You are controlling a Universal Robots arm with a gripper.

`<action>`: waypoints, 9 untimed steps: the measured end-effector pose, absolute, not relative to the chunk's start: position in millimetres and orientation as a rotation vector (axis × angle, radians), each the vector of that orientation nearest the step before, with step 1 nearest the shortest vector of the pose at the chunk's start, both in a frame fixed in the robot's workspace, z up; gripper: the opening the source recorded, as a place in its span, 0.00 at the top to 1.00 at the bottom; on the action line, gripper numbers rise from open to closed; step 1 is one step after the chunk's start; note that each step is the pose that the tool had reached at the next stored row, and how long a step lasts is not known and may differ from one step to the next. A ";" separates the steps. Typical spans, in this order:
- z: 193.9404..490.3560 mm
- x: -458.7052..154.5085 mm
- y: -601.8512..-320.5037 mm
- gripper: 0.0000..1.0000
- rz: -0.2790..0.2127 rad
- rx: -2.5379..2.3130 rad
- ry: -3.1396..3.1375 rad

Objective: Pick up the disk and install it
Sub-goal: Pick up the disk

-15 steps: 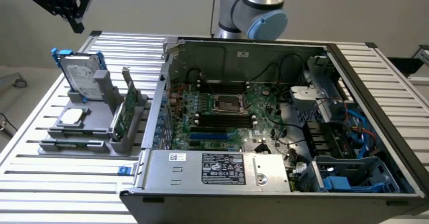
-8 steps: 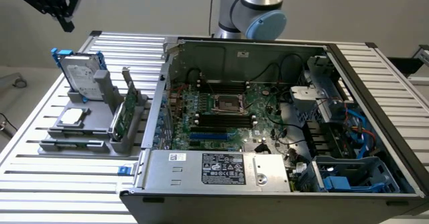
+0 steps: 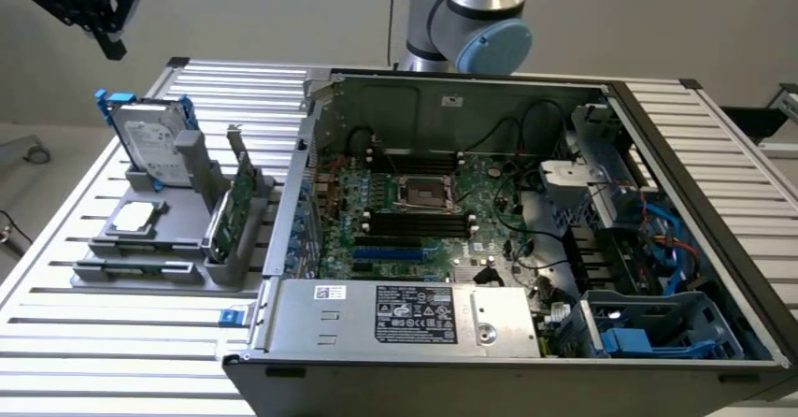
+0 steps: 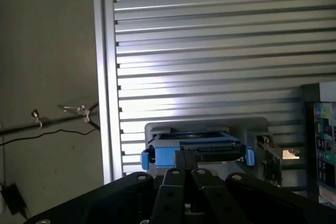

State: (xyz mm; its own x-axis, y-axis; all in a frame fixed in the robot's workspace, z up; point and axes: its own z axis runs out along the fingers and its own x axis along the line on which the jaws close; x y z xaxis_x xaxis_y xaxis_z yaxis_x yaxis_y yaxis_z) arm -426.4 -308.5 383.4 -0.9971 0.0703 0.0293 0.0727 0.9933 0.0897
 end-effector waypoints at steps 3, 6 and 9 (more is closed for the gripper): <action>383.4 -427.1 -308.5 0.89 -0.141 -0.112 -3.110; 383.4 -427.3 -308.5 0.89 -0.141 -0.112 -3.110; 383.4 -427.4 -308.5 0.89 -0.141 -0.112 -3.110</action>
